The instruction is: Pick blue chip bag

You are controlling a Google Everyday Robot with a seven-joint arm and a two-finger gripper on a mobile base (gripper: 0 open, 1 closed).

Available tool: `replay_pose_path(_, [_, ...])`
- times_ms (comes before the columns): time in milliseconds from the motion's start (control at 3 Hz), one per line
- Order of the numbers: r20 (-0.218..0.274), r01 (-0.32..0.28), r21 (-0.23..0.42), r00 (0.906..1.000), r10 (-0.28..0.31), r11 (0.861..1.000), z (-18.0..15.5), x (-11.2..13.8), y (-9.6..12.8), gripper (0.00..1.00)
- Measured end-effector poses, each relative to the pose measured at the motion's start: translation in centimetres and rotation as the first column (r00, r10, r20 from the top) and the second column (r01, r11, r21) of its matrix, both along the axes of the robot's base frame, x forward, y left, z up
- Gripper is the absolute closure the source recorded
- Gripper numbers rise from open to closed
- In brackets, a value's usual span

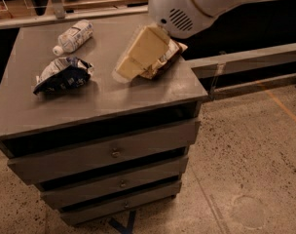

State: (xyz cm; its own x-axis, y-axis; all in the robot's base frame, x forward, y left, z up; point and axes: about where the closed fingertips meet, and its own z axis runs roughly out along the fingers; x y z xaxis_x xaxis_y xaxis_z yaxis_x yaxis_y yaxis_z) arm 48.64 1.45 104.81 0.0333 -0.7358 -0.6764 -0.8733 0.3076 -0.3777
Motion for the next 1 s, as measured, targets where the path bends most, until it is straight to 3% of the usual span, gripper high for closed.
replay_pose_path(333, [0.011,0.019,0.042,0.9997,-0.019,0.999,-1.2,-0.9,0.4,0.0])
replay_pose_path(667, [0.049,0.031,0.107,0.9981,-0.036,0.994,-3.3,-0.4,1.4,0.0])
replay_pose_path(1000, [0.096,0.05,0.127,0.9935,-0.062,0.991,-5.6,0.6,2.2,0.0])
